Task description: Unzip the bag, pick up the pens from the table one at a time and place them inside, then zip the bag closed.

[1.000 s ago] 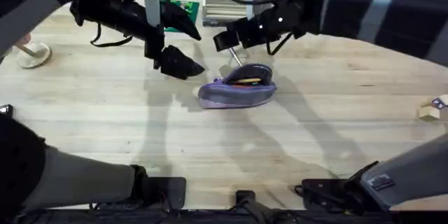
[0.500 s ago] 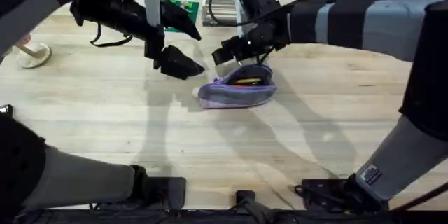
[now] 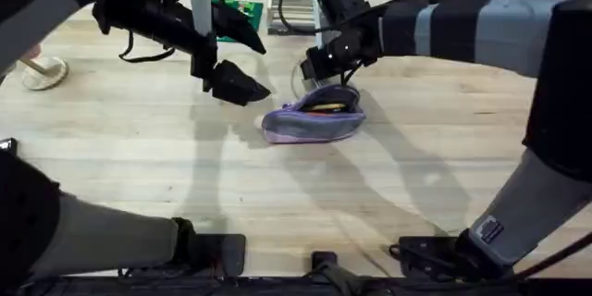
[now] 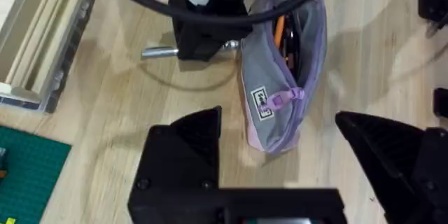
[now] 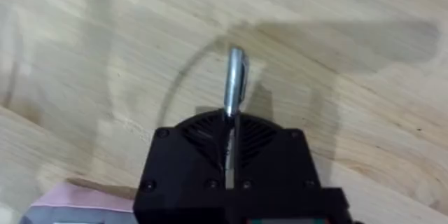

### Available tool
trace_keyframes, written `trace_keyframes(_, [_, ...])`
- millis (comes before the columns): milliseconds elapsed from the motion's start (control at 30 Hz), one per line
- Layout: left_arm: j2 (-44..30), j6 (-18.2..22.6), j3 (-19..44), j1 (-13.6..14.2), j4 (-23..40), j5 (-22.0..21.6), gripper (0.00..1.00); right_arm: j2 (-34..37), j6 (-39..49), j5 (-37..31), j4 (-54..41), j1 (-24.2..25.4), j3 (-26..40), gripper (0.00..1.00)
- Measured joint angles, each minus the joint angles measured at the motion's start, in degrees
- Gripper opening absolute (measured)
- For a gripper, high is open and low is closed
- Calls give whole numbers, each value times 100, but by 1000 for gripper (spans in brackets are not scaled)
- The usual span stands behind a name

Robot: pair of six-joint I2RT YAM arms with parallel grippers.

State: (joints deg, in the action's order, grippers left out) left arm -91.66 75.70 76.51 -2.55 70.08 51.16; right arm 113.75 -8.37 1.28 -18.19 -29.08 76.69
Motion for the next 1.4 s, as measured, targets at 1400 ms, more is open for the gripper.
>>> trace_keyframes(1400, [-2,0,0,-1,151,0,994,-2879,2579,114,-823,638,289,32])
